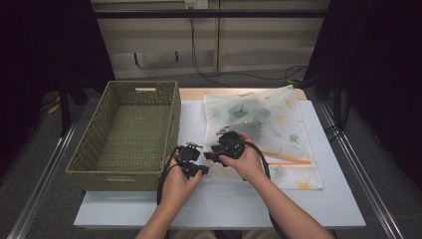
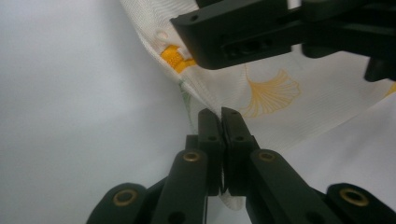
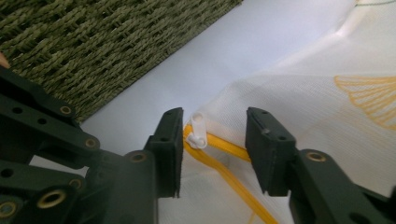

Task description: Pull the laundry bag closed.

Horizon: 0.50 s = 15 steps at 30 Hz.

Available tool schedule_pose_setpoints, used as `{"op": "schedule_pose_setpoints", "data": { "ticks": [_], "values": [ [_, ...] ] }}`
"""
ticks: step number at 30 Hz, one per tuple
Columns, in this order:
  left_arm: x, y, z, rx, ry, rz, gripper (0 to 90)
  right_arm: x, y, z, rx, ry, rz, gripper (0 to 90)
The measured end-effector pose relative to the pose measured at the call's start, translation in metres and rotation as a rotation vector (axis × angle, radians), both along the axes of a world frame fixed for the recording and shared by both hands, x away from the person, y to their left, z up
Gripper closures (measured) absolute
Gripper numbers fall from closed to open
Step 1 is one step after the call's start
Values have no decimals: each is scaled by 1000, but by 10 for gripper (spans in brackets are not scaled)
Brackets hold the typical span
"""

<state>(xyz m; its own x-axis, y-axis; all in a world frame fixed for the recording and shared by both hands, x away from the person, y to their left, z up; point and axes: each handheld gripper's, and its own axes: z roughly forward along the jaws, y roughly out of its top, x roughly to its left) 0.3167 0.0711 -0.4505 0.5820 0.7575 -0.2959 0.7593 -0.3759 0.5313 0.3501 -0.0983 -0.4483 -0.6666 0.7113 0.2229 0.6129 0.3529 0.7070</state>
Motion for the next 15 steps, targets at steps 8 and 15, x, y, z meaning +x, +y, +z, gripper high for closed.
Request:
{"op": "schedule_pose_setpoints", "data": {
  "ticks": [8, 15],
  "values": [
    [0, -1, 0, 4, -8, 2, 881, 3, 4, -2, 34, 37, -10, 691],
    [0, 0, 1, -2, -6, -9, 882, 4, 10, -2, 31, 62, -35, 710]
  ]
}}
